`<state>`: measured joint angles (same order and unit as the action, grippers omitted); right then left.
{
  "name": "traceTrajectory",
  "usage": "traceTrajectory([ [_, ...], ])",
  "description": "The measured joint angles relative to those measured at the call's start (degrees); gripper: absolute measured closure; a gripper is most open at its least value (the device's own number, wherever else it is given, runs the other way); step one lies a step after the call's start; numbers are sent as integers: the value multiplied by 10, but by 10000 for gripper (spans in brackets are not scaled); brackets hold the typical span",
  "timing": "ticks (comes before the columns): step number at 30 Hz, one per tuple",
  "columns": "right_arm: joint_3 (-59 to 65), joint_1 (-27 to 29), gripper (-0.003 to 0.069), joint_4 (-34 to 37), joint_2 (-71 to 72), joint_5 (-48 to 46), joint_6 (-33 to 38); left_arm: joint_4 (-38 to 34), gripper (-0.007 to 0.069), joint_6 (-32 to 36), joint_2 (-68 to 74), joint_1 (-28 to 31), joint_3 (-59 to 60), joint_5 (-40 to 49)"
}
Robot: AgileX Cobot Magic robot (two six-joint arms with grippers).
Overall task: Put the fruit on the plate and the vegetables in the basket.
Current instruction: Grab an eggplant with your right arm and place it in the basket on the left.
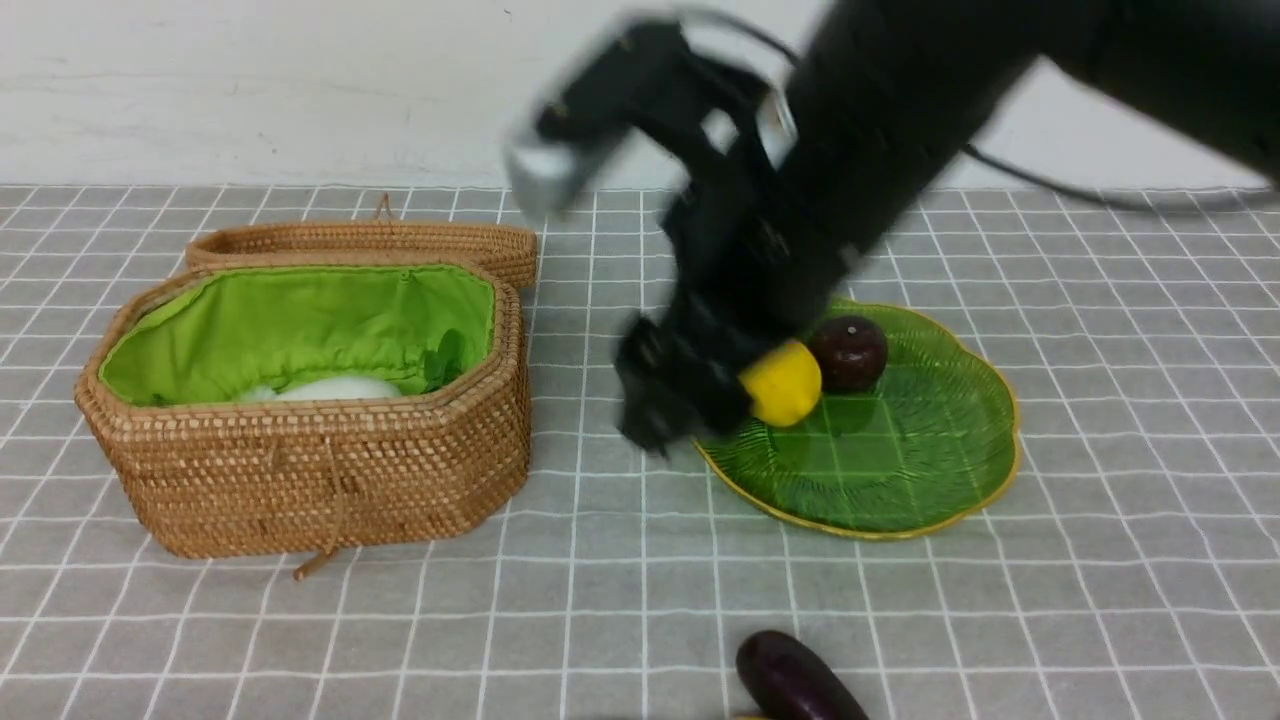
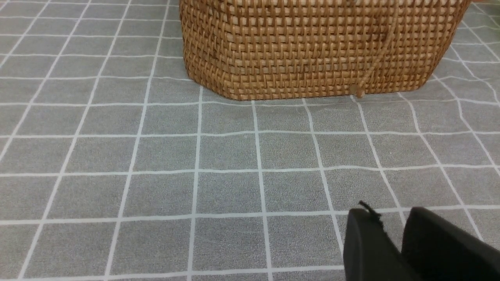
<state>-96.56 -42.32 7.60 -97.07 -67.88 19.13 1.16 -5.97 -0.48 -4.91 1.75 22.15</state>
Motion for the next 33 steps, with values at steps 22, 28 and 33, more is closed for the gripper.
traceTrajectory([
  [22,243,86,186,54,-90,185,-165,0,461,0,0,0,0,0],
  [28,244,86,194,51,-104,191,-163,0,461,0,0,0,0,0],
  [33,242,86,190,50,-101,194,-163,0,459,0,0,0,0,0],
])
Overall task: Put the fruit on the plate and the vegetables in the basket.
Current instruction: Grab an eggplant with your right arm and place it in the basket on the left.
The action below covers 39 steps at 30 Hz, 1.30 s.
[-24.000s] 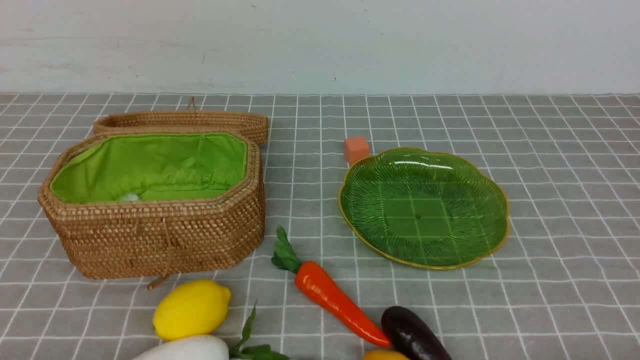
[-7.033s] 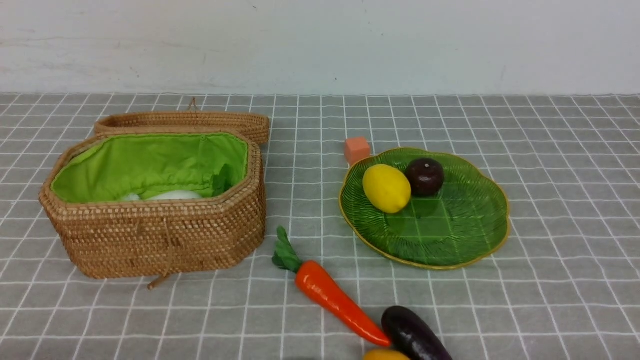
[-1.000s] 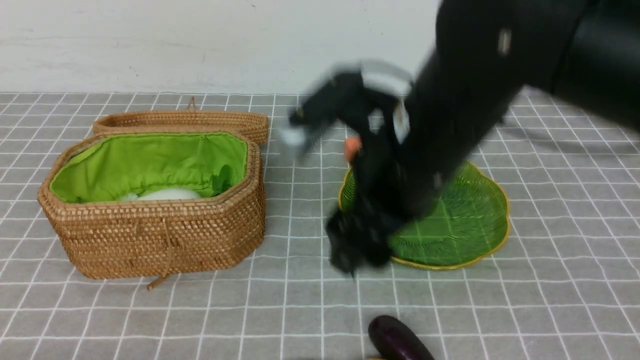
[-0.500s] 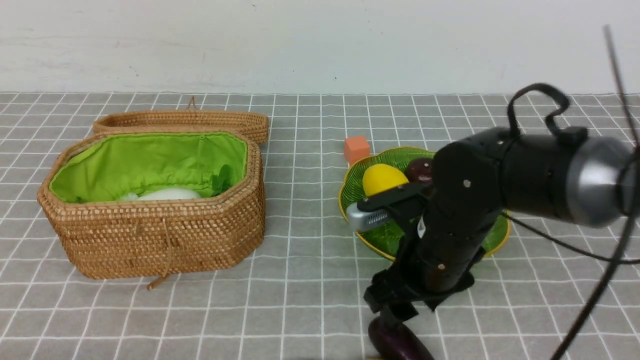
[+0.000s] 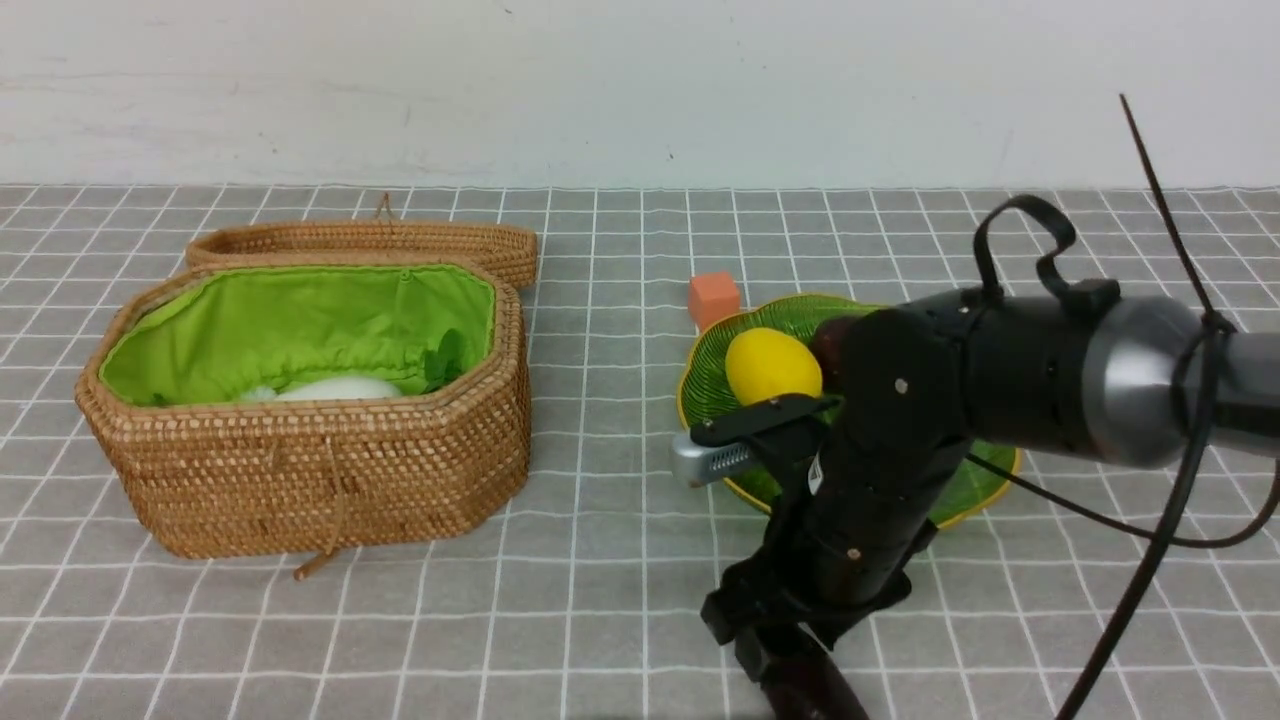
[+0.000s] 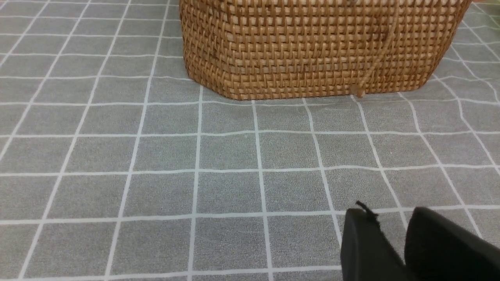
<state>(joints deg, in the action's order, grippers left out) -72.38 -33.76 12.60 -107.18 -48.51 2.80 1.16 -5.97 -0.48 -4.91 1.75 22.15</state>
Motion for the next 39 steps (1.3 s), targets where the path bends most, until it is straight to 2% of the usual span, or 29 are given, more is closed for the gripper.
traceTrajectory([
  [14,9,0,183,2,-14,-33,0,0,459,0,0,0,0,0],
  [21,11,0,258,0,-27,-34,0,0,458,0,0,0,0,0],
  [28,-67,0,258,-26,-29,-75,4,0,458,0,0,0,0,0],
  [34,-235,0,258,-39,-32,-89,50,0,458,0,0,0,0,0],
  [37,-314,0,258,15,-32,-40,107,0,452,0,0,0,0,0],
  [39,-348,-1,258,87,-32,20,174,0,449,0,0,0,0,0],
])
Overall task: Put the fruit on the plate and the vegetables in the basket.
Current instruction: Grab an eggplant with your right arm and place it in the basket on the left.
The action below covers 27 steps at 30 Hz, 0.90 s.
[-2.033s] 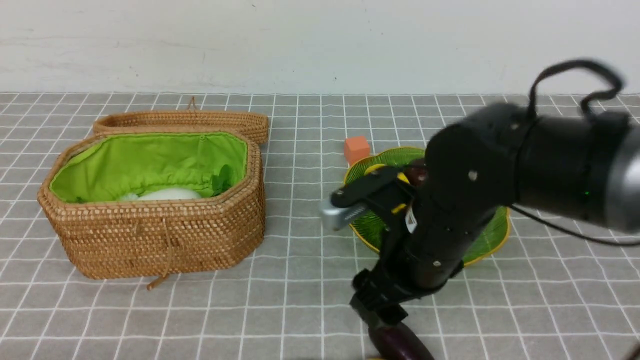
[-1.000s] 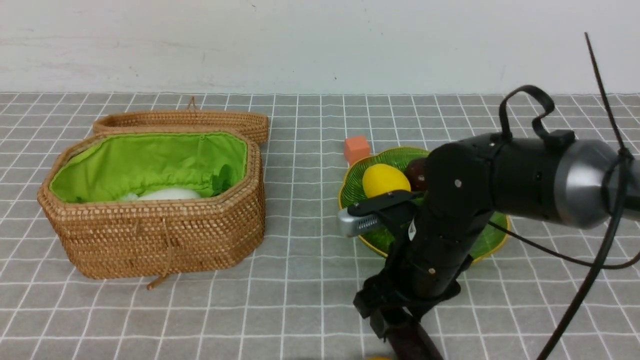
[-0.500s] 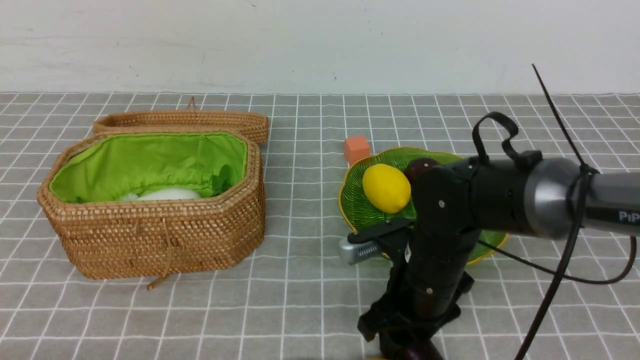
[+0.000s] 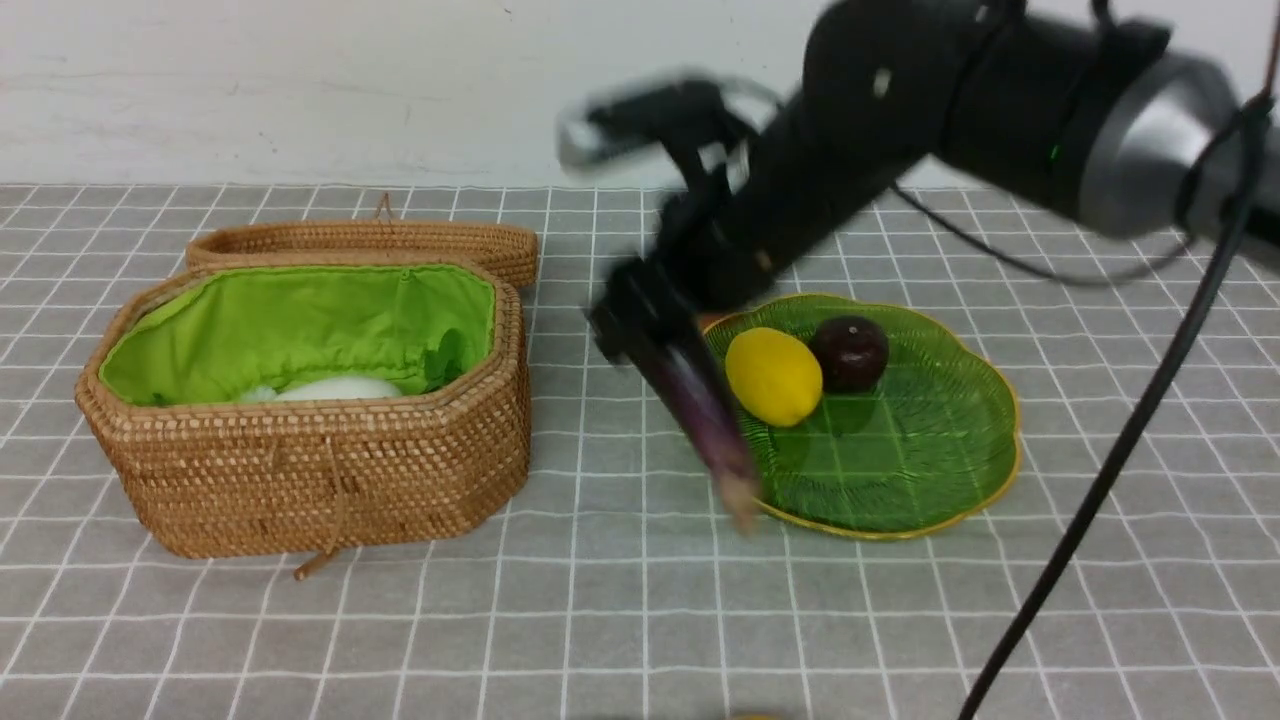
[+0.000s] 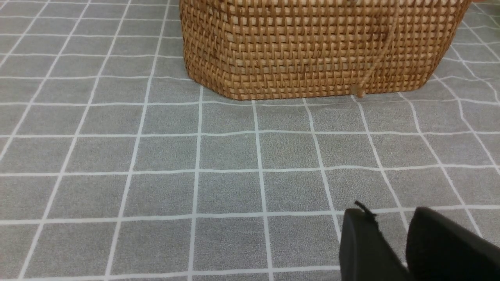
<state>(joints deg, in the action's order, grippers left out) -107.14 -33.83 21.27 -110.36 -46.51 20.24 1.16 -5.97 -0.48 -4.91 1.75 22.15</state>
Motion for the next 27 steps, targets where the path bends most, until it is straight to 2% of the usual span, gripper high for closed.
traceTrajectory([
  [1,-7,-1,258,17,-1,14,18,0,449,0,0,0,0,0],
  [4,-24,-10,258,157,-6,107,154,0,447,0,0,0,0,0],
  [5,-29,-14,258,205,-13,140,215,0,447,0,0,0,0,0],
  [6,-38,-24,258,336,-29,188,337,0,444,0,0,0,0,0],
  [7,-39,-26,258,349,-31,196,365,0,444,0,0,0,0,0],
  [8,-46,-34,258,443,-48,218,466,0,442,0,0,0,0,0],
  [10,-54,-44,258,563,-71,236,579,0,441,0,0,0,0,0],
  [11,-57,-51,258,639,-86,253,673,0,440,0,0,0,0,0],
  [12,-58,-57,258,689,-98,267,723,0,439,0,0,0,0,0],
  [15,-60,-79,258,749,-121,347,850,0,438,0,0,0,0,0],
  [18,-60,-104,258,775,-141,453,926,0,432,0,0,0,0,0],
  [24,-60,-119,249,784,-149,492,962,0,428,0,0,0,0,0],
  [27,-61,-119,148,785,-150,479,964,0,426,0,0,0,0,0],
])
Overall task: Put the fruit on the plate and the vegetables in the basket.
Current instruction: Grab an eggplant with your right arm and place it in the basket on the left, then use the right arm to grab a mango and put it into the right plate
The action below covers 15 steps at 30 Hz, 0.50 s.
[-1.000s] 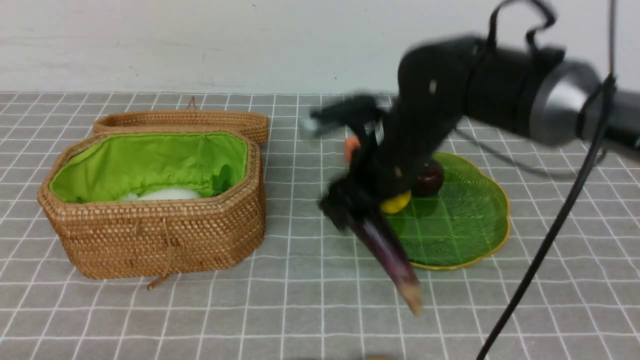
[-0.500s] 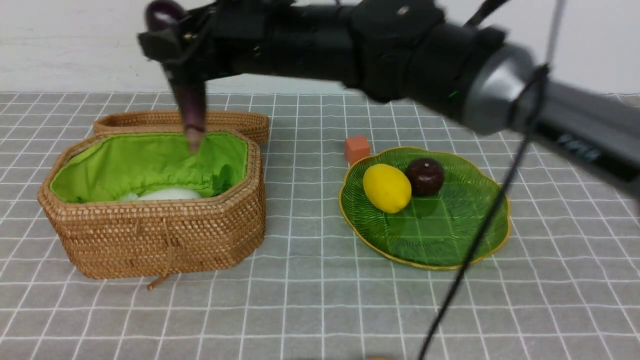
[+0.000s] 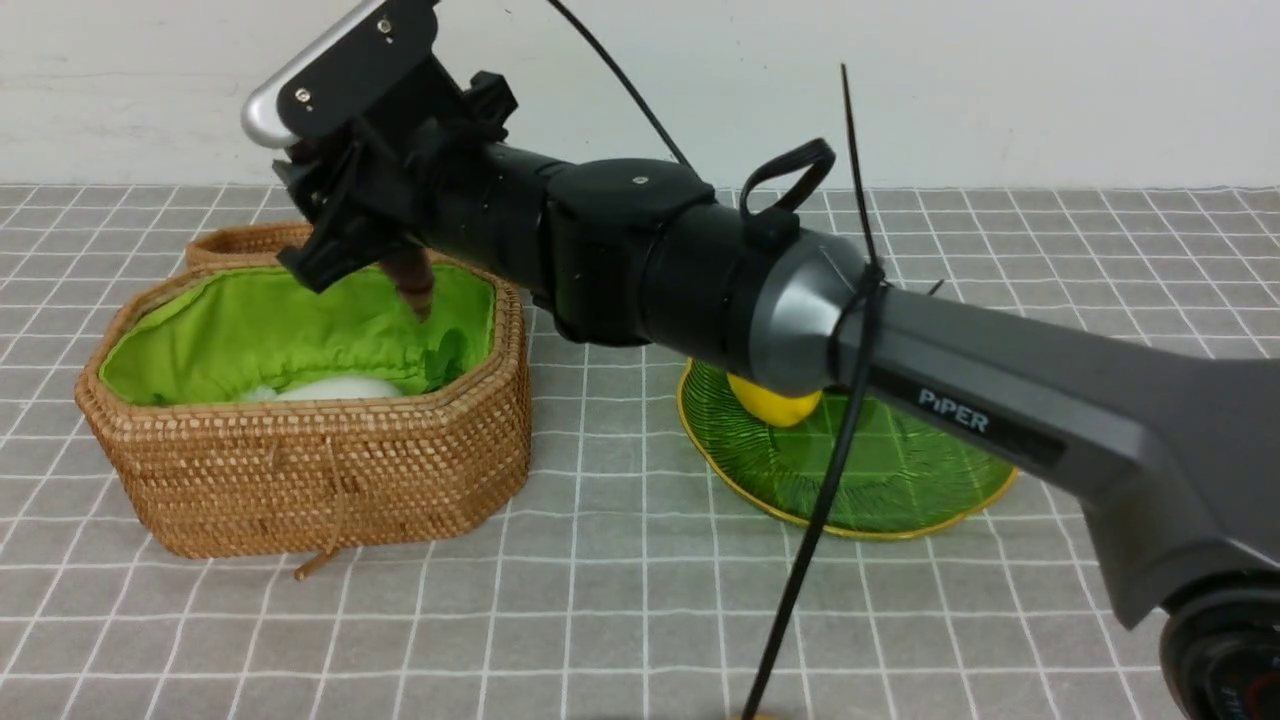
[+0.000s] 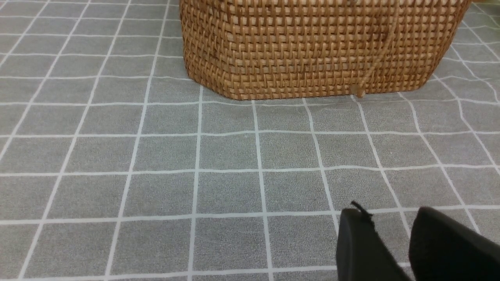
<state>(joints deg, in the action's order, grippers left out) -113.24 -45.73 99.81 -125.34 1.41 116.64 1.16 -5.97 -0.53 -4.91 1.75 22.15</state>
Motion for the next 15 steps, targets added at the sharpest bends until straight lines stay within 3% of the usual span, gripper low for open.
traceTrajectory([
  [1,0,0,71,0,0,-9,0,0,424,0,0,0,0,0],
  [3,0,0,9,0,0,-19,-6,0,421,0,0,0,0,0],
  [8,0,0,-4,0,1,-77,-64,0,417,0,0,0,0,0],
  [13,0,8,141,-23,8,-261,-185,0,410,0,0,0,0,0],
  [15,-1,18,233,-96,21,-404,-286,0,407,0,0,0,0,0],
])
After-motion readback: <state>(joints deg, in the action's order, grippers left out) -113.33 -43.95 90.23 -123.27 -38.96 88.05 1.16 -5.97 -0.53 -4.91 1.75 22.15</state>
